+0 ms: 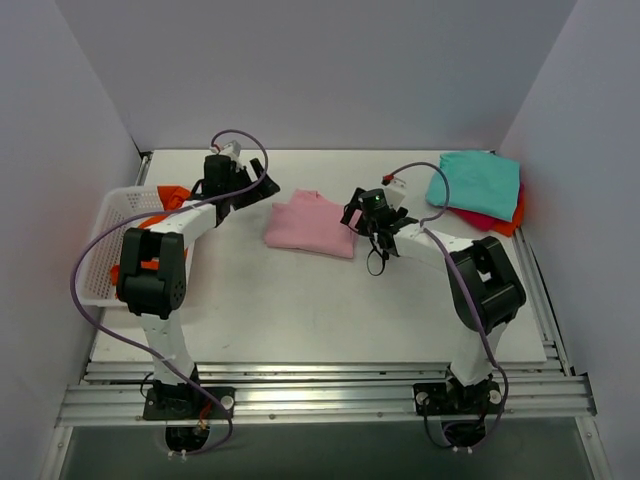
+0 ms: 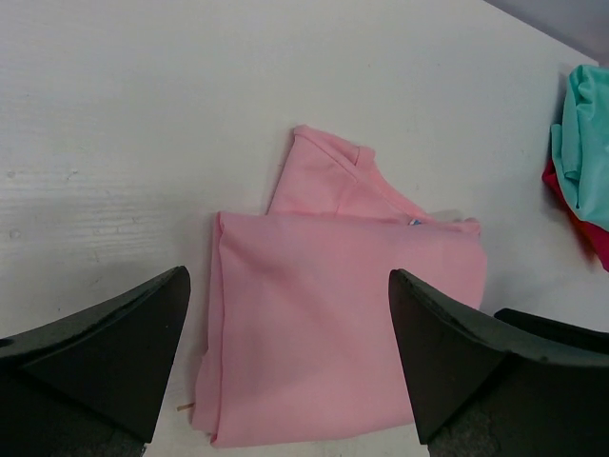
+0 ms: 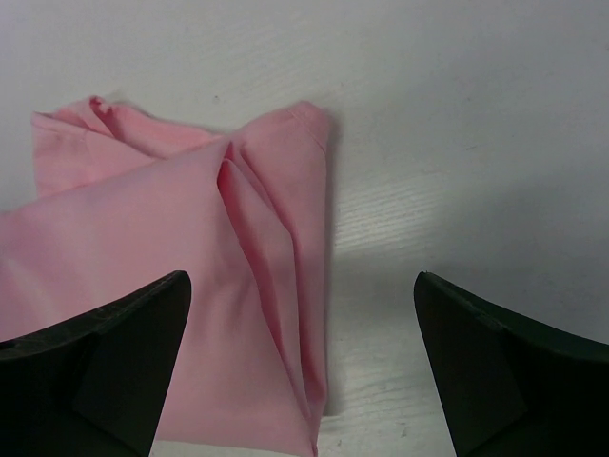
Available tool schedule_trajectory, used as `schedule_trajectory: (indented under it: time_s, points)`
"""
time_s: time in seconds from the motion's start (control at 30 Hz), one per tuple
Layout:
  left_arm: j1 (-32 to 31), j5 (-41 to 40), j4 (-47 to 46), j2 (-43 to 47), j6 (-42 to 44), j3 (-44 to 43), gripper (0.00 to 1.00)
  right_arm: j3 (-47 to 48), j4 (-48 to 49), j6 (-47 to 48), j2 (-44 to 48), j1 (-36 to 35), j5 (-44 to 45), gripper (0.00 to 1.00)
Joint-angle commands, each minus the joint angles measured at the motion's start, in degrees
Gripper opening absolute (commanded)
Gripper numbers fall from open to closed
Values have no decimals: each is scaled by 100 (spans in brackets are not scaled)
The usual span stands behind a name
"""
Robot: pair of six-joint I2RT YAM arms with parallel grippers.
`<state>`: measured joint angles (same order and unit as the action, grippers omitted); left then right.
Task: Fold and stack the t-shirts
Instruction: Fold the long partially folded tshirt into a neat square, then put the neatly folded tshirt into the corner of the board with the right arm
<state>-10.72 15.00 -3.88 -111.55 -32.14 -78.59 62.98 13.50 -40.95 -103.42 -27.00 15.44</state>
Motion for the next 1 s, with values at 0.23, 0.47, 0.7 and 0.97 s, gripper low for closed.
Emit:
schedule_trajectory:
  time_s: [0.23,0.47,0.7,0.97]
  points:
    - [0,205,-719,-157,-143,-113,94,-163,952,-221,-978,-77,-393,100]
    - [0,240,-737,-402,-108,-174,94,-41,1331,-361,-1549,-147,-638,100]
    - [9,275,-746,-552,-56,-175,94,153,1831,-388,-2042,-226,-1078,49]
    - [26,345,-1044,-473,-248,211,94,1775,607,51,-2104,-86,-1053,0]
